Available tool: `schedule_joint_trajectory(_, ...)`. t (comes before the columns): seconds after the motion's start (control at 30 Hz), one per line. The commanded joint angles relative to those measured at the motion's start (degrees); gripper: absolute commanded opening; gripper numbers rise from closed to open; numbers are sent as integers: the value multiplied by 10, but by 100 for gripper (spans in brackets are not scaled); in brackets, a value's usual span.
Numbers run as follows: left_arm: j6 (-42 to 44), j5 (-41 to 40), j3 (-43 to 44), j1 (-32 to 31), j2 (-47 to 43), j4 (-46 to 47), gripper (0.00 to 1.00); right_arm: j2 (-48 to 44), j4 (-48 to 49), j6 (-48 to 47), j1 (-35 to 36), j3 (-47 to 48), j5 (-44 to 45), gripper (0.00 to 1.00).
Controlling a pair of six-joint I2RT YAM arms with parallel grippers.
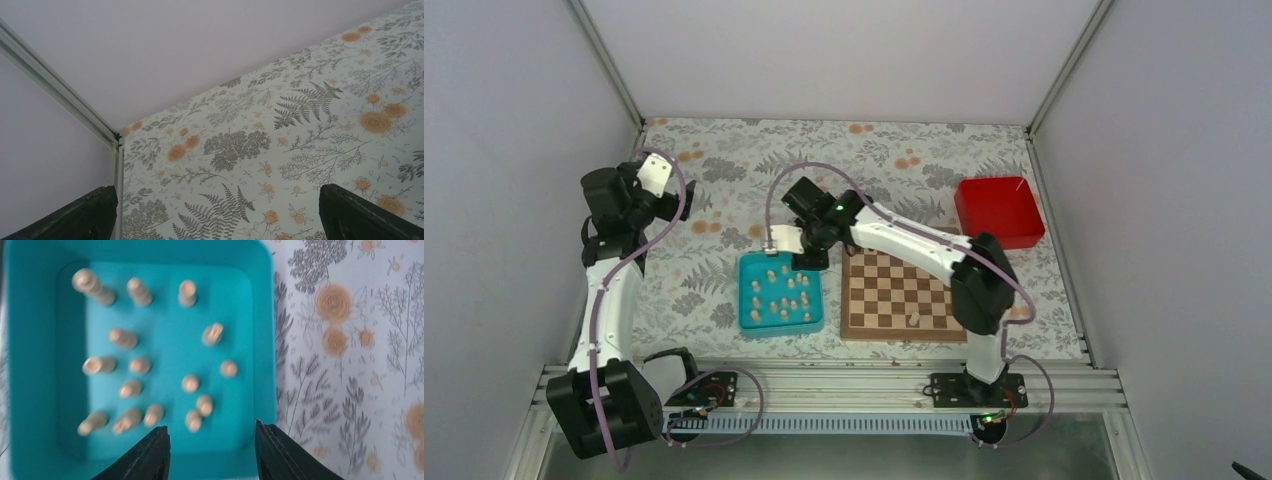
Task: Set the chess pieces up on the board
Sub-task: Pick up the chess piece from the storage box.
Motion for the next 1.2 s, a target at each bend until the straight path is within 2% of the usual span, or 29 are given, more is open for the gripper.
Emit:
schedule_joint_trajectory(0.0, -9, -10, -4, 1, -11, 7, 100, 75, 20, 16, 13, 73, -15, 46)
schedule_joint_trajectory(0.2, -3, -15, -13, 1, -18, 16, 100, 156, 20, 18, 22, 149, -32, 46)
schedule_joint_trajectory(0.37, -3, -14, -26, 2, -20, 26, 100, 186, 16, 19, 31, 174, -49, 43)
schedule_joint_trajectory(0.63, 0, -14, -37, 2, -18, 36, 100, 213, 4, 17, 45, 181, -53, 39)
schedule_joint_trajectory(1.17, 5, -35, -56, 4, -18, 48, 100, 236, 47, 23, 44, 154, -6, 41)
